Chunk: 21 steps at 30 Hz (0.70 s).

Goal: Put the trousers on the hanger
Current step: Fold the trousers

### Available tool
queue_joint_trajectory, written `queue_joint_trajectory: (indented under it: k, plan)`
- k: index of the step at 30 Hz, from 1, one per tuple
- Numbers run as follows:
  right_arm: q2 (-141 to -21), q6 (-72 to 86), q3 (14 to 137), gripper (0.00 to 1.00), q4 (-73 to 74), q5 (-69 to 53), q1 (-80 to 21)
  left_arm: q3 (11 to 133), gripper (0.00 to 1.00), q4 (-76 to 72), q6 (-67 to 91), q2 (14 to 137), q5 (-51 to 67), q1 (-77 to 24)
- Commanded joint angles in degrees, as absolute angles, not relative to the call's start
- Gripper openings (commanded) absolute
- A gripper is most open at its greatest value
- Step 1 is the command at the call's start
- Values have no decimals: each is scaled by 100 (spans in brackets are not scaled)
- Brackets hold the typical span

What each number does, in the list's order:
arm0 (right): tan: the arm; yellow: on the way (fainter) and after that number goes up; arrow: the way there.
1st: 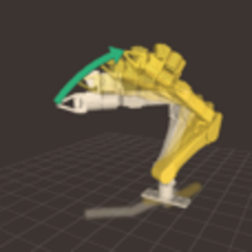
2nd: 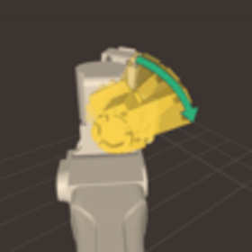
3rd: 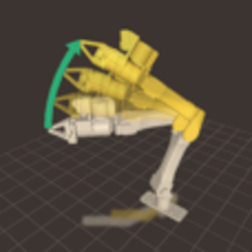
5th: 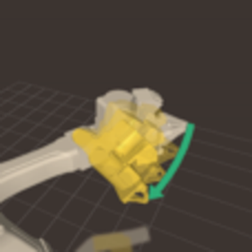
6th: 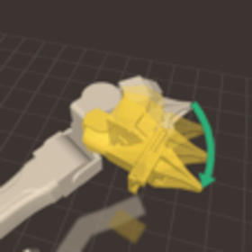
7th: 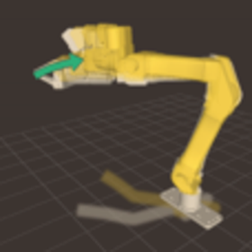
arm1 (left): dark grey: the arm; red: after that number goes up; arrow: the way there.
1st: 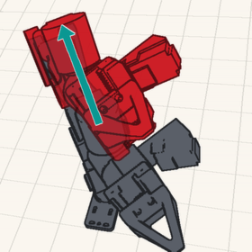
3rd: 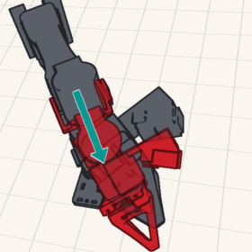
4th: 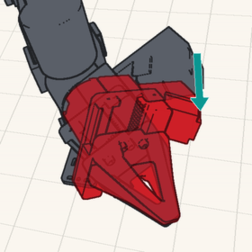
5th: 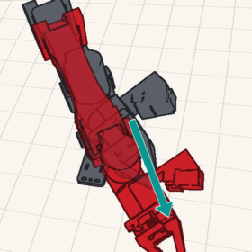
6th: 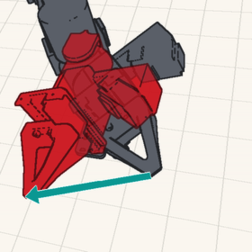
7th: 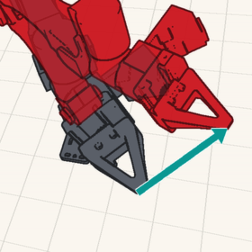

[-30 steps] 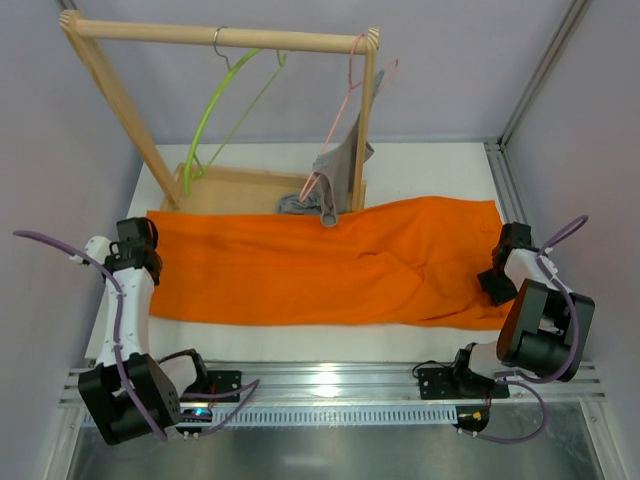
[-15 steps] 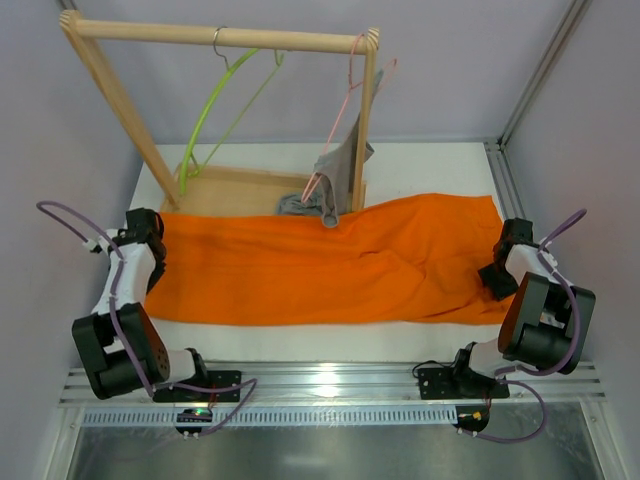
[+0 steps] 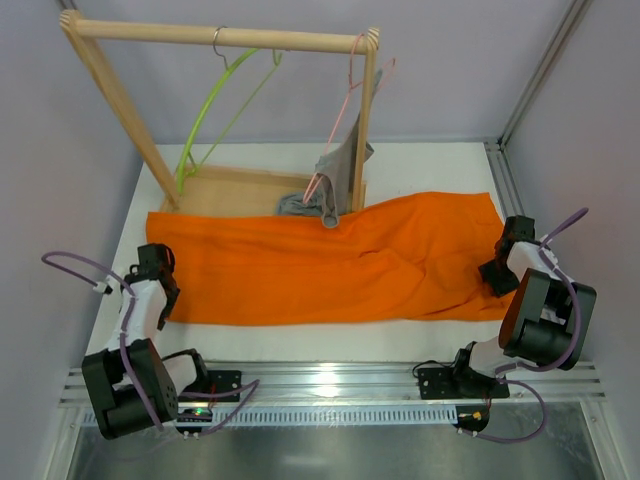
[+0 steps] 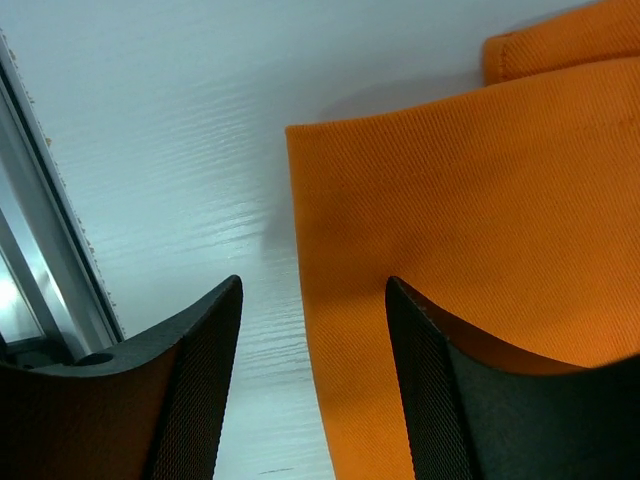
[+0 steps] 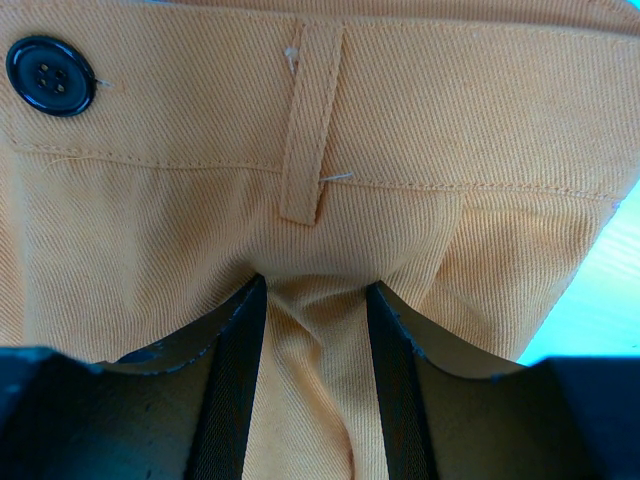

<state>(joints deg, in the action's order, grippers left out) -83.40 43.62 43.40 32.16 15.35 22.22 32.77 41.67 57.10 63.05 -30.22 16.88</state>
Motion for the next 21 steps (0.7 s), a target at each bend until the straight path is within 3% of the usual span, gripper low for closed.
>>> queue_joint_trajectory:
  k: [1, 6, 9, 10, 13, 21]
  plan:
    - [-8367, 4465, 4430, 48, 2909, 1301, 2232, 3234, 59, 3700, 6064, 6573, -3059, 1679]
    - [-8235, 4500, 4421, 48, 2962, 1441, 2232, 3436, 52, 3472, 5977, 7118, -2980, 1679]
    - [-8200, 4500, 4395, 48, 2945, 1520, 2232, 3524, 30, 3393, 5924, 7373, -2927, 1679]
    - [-8200, 4491, 4377, 48, 2953, 1529, 2232, 3577, 16, 3375, 5915, 7409, -2918, 1679]
    - [-8174, 4509, 4368, 48, 2936, 1538, 2232, 3612, 4, 3410, 5880, 7348, -2900, 1687]
    - [-8165, 4500, 4412, 48, 3076, 1819, 2232, 4664, 0, 4358, 4984, 6548, -3567, 1679]
